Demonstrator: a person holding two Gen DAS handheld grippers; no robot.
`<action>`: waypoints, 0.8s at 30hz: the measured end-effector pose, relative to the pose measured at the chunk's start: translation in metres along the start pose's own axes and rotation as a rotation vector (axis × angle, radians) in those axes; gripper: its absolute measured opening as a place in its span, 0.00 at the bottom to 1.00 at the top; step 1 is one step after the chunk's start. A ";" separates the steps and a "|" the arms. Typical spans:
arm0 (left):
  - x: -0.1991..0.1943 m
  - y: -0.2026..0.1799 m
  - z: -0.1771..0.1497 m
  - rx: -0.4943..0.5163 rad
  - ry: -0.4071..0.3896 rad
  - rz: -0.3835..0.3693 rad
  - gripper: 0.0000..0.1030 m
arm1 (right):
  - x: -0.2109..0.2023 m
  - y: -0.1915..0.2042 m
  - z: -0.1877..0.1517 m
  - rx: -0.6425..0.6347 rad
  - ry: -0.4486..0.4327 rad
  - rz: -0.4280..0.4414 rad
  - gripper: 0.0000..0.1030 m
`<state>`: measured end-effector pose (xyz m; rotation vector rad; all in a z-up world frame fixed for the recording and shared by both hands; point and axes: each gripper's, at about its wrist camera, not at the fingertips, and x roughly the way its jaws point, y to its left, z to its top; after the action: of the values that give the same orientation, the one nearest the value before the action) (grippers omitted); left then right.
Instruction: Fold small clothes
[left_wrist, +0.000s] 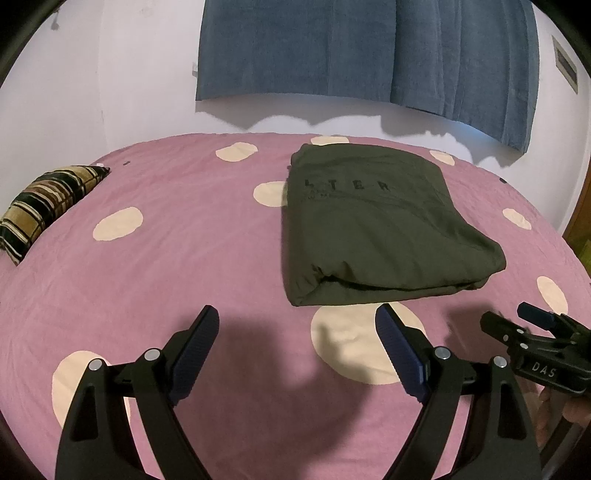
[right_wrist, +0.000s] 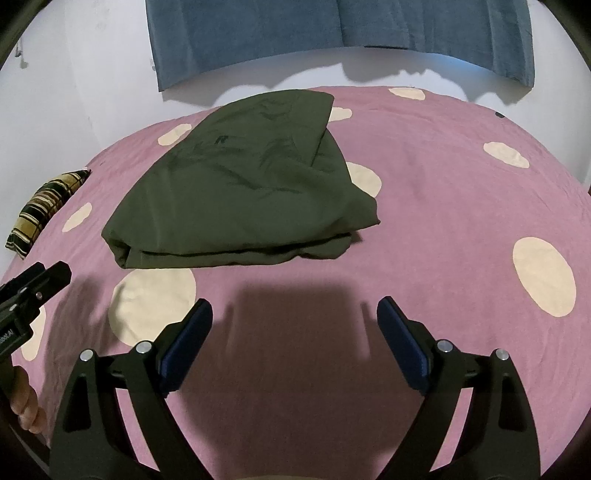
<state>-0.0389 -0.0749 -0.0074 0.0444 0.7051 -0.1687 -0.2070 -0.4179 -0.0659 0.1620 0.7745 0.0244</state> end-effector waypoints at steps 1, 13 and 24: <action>0.000 0.000 -0.001 -0.003 0.002 0.000 0.83 | 0.000 0.000 0.000 0.000 0.000 0.000 0.88; 0.001 0.001 -0.002 -0.009 0.007 -0.006 0.83 | 0.000 0.001 0.000 -0.006 0.008 0.002 0.88; 0.000 -0.002 -0.001 0.007 0.003 -0.002 0.83 | 0.001 0.003 -0.001 -0.009 0.013 0.004 0.88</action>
<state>-0.0400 -0.0766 -0.0084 0.0507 0.7075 -0.1731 -0.2067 -0.4145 -0.0666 0.1544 0.7870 0.0325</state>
